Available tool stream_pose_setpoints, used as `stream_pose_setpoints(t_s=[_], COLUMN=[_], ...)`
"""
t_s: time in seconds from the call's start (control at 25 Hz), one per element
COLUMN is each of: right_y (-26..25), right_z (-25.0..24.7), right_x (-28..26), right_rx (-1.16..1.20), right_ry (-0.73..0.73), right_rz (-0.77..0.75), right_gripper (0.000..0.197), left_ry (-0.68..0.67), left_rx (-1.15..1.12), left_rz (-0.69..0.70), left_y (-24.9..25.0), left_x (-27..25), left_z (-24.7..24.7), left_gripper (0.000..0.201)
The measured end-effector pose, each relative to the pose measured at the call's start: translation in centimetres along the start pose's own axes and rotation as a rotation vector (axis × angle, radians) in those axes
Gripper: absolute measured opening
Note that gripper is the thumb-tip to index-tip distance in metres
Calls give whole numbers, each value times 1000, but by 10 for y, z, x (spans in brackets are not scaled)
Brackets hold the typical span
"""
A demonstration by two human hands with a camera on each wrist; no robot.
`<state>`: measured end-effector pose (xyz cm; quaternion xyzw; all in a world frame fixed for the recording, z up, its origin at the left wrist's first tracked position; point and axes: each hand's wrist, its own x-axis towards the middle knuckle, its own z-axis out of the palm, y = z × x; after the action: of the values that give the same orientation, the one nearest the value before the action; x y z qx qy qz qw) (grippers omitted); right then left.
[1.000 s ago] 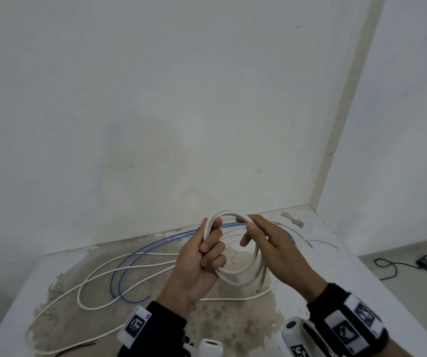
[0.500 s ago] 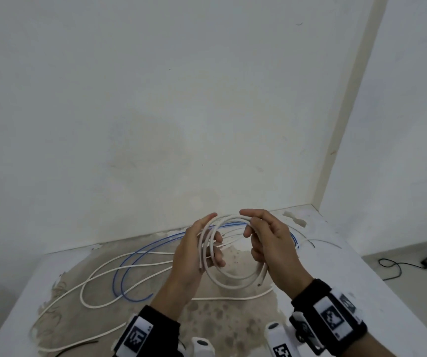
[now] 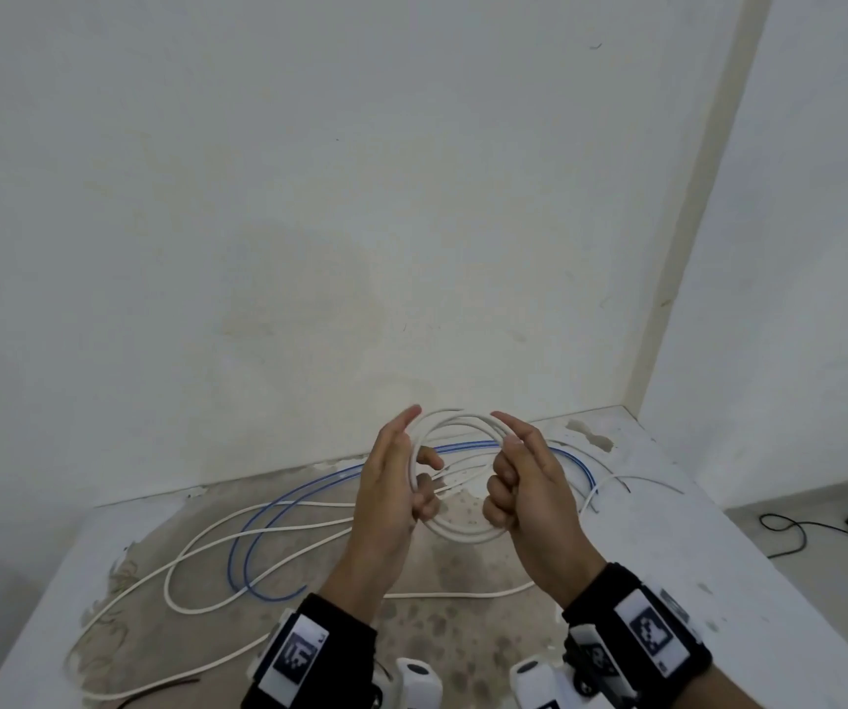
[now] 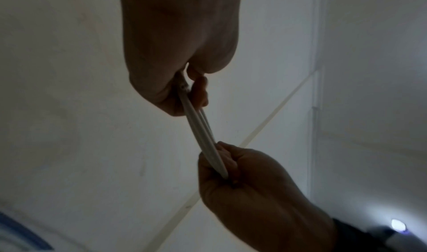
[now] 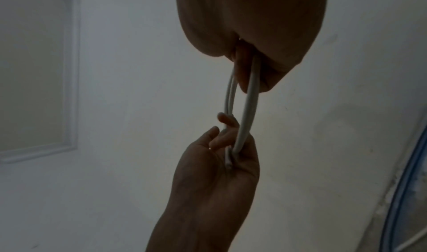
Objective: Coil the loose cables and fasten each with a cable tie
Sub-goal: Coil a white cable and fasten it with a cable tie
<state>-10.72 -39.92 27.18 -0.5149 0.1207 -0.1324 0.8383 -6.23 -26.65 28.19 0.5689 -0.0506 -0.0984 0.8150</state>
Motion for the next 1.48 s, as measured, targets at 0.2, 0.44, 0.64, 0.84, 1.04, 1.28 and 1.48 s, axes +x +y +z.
stream_pose_setpoints(t_s=[0.2,0.44,0.64,0.84,1.04,1.28,1.48], right_y=[0,3,-3,4,-6,17,47], right_z=[-3,-2,-8,-3,-6,10,8], right_x=[2,-3,-6,-12,-7,-12,-13], right_rx=[35,-11,-350,-216,-167,-314,-405], right_ry=[102,24,-85,-278,-482,-476,-505], right_rz=[16,22,-67,167,499,406,355], right_gripper=[28,32,34,42,44,38,38], left_ry=[-38,-24,-66,-150,-263,-150,142], left_rx=[252,122,137,119,222,294,499], left_rz=[50,55,-67,-122,-137,-23,-101], left_y=[-8,-9,-5,-6,0,-27,-83], left_x=[-6,-5,1,-4,-12,-21,-52], left_z=[0,2,-14,-26,-39,-63,-161], left_gripper=[9,29,30,32,28,28,26])
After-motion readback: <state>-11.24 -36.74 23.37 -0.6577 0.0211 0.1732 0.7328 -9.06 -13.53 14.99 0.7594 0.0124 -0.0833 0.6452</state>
